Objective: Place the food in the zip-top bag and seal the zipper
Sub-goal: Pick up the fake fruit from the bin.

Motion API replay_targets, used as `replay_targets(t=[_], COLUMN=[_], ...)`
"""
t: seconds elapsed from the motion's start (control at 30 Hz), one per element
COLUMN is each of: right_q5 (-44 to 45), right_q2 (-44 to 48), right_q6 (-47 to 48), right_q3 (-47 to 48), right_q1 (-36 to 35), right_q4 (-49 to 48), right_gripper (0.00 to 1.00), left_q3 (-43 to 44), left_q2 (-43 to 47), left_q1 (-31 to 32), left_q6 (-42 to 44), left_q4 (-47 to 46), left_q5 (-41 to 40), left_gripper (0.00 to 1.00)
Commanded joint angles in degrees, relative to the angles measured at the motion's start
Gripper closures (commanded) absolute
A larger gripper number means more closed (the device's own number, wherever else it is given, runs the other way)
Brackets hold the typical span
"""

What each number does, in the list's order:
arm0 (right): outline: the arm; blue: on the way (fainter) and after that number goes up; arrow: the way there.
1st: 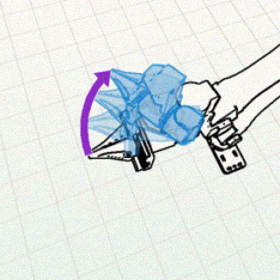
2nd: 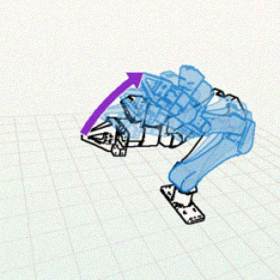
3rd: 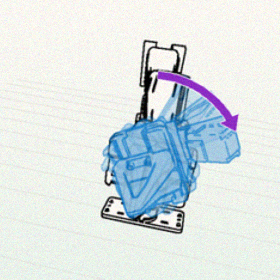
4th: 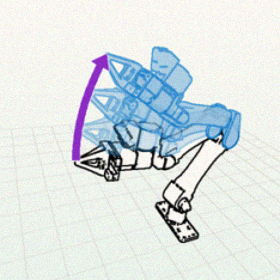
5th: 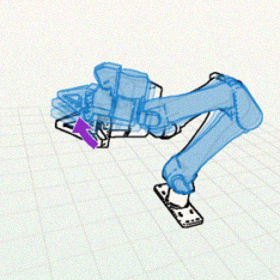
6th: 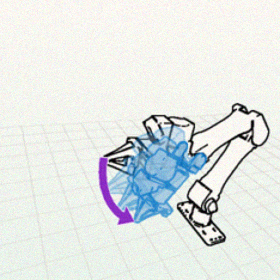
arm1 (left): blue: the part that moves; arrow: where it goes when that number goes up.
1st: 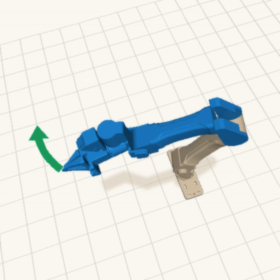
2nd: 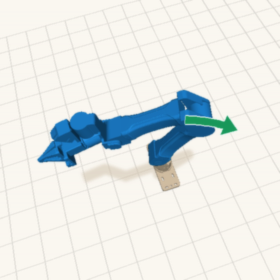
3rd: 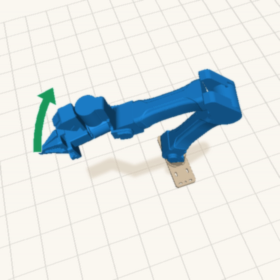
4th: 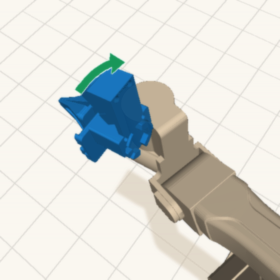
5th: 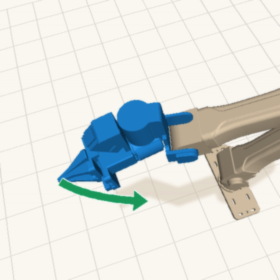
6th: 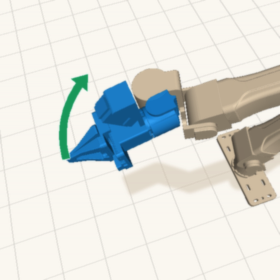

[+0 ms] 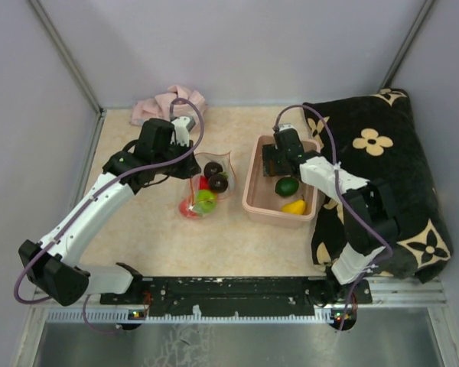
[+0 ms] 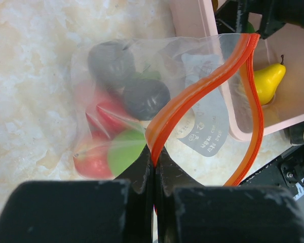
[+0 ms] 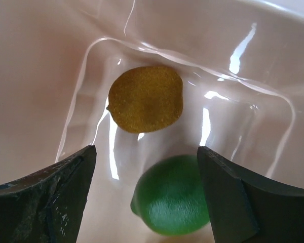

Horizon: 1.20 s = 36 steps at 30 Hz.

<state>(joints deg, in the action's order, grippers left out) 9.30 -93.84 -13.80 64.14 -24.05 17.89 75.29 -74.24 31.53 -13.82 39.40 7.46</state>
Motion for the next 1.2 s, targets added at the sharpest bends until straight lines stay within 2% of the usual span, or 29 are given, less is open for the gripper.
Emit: replay_targets(t=[0.0, 0.53, 0.63, 0.83, 1.0, 1.17], right_q5=[1.4, 6.65, 6.88, 6.68, 6.74, 5.74], right_q2=[-3.28, -12.31, -12.56, -9.97, -5.89, -3.21], right_q6=[-1.48, -4.64, -4.65, -3.95, -2.03, -1.11], right_q3=[0.1, -3.13, -3.51, -4.48, -4.77, -4.98], right_q1=[0.63, 1.13, 1.27, 1.46, 1.54, 1.73], right_q4=[-8.04, -18.96, -19.77, -20.77, -20.19, -18.86], right_gripper=[0.18, 0.18, 0.22, 0.39, 0.49, 0.55], left_q3=[-0.15, -0.34, -0.34, -0.38, -0.43, -0.61], left_q2=[-0.1, -0.1, -0.17, -0.11, 0.07, 0.23], left_q1=[0.18, -0.15, -0.15, -0.12, -0.12, -0.22], left_q6=[0.82, 1.15, 1.08, 1.13, 1.17, 1.17], left_q4=[-1.85, -1.8, -1.95, -1.9, -1.96, -2.0], left_q5=[-0.36, -0.18, -0.08, 0.03, 0.18, 0.1], left_gripper=[1.0, 1.0, 1.0, 1.0, 1.0, 1.0])
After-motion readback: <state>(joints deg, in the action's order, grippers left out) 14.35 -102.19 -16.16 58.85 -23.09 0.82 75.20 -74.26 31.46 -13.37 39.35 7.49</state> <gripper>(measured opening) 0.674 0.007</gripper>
